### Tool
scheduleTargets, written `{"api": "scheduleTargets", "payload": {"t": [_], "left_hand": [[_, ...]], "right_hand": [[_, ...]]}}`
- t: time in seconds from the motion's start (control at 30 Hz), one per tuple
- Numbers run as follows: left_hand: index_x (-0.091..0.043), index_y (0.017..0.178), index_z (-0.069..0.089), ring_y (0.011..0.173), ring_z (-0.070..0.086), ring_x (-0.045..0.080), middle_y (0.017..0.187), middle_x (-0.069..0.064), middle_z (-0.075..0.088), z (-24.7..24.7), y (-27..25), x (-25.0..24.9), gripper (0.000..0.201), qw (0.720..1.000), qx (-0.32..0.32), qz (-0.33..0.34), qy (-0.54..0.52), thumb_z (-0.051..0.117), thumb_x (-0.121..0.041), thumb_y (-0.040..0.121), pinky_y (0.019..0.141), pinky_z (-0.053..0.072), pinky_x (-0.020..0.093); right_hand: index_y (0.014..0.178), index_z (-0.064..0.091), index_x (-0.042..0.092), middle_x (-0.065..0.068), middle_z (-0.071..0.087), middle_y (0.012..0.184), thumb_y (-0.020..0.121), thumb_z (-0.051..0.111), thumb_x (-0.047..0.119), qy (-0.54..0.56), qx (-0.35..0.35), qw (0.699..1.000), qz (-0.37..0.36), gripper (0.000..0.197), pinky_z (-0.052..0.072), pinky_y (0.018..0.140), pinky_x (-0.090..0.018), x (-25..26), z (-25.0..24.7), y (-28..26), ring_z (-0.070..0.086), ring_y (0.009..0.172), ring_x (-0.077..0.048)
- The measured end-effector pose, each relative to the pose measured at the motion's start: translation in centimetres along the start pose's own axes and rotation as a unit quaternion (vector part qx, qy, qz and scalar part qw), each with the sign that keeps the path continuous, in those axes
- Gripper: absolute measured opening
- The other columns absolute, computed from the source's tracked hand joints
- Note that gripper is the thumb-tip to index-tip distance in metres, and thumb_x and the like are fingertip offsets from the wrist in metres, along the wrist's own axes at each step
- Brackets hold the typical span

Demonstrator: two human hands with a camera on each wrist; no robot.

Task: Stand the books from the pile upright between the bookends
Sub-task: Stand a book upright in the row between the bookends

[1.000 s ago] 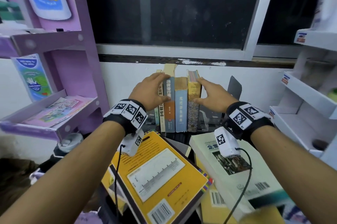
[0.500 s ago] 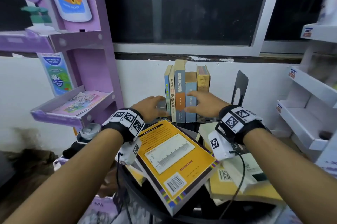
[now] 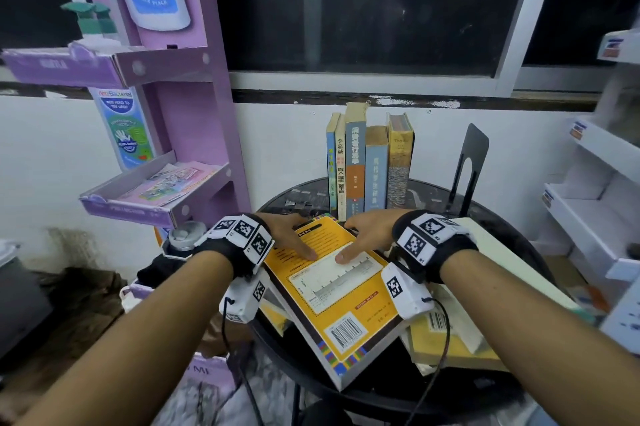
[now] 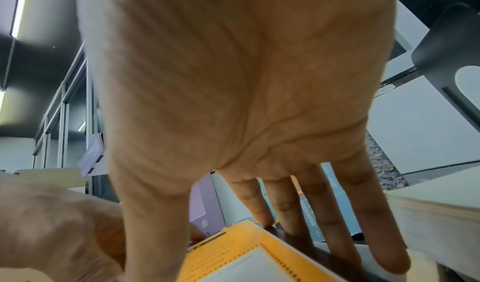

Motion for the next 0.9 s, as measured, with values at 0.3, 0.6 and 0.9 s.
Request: {"api": "scheduleTargets", "payload": {"t": [0.3,0.6,0.9], "left_hand": [[-0.016,0.134,0.043,0.110,0.059,0.020,0.125,0.001,0.058,0.0,0.1,0.2,0.070,0.999,-0.014,0.022,-0.022,0.077,-0.036,0.077,0.096,0.047,0.034],[-0.022,0.119,0.048,0.098,0.066,0.020,0.111,0.000,0.066,-1.0,-0.6,0.0,0.064,0.995,-0.031,0.059,-0.078,0.085,-0.029,0.067,0.090,0.054,0.041],[-0.029,0.108,0.052,0.095,0.067,0.016,0.103,-0.005,0.068,-3.2,-3.2,-1.7,0.059,0.985,-0.080,0.114,-0.103,0.089,-0.024,0.062,0.078,0.057,0.032]], "right_hand": [[0.124,0.051,0.017,-0.004,0.061,0.122,0.069,0.076,0.059,-0.011,-0.020,1.000,-0.002,0.074,0.049,0.096,-0.042,0.0,0.5,0.5,0.059,0.106,-0.023],[0.128,0.049,0.024,0.005,0.061,0.122,0.063,0.086,0.046,0.064,-0.055,0.996,-0.037,0.078,0.047,0.096,-0.040,0.0,-0.5,-0.5,0.059,0.111,-0.020],[0.142,0.021,0.020,0.003,0.051,0.135,0.063,0.088,0.034,0.127,-0.058,0.989,-0.043,0.105,0.043,0.101,-0.040,-0.6,-2.6,-2.1,0.051,0.121,-0.021]]}}
Point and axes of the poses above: each hand's wrist, its own y-axis towards the middle knuckle, its own z-axis out of the palm, x = y × z, the point moved 1 cm from there along y, towards the middle knuckle
